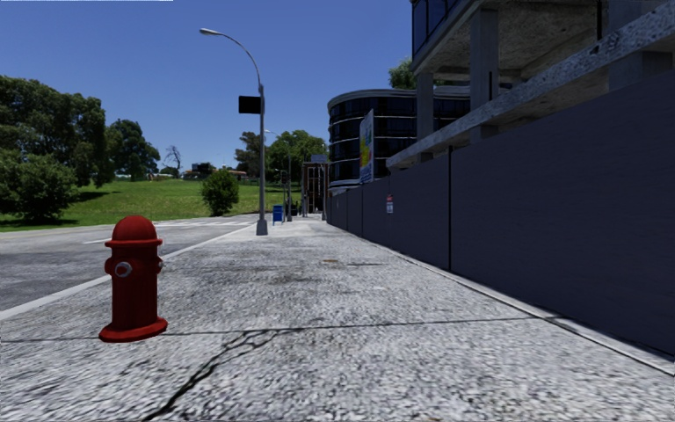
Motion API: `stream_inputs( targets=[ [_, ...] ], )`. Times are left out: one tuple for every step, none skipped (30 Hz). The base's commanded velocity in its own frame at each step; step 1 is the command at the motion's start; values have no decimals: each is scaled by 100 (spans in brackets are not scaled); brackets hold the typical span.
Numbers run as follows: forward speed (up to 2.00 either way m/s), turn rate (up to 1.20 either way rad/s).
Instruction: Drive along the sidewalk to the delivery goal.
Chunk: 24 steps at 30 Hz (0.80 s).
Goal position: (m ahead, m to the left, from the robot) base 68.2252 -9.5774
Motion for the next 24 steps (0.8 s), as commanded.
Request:
stream_inputs(
  targets=[
    [200,0],
    [200,0],
    [200,0],
    [200,0],
    [200,0],
    [200,0],
    [200,0],
    [200,0],
    [200,0],
    [200,0],
    [200,0],
    [200,0],
    [200,0],
    [200,0],
    [200,0],
    [200,0],
    [200,0],
    [200,0],
    [200,0],
    [200,0],
    [200,0],
    [200,0],
    [200,0],
    [200,0]
  ],
)
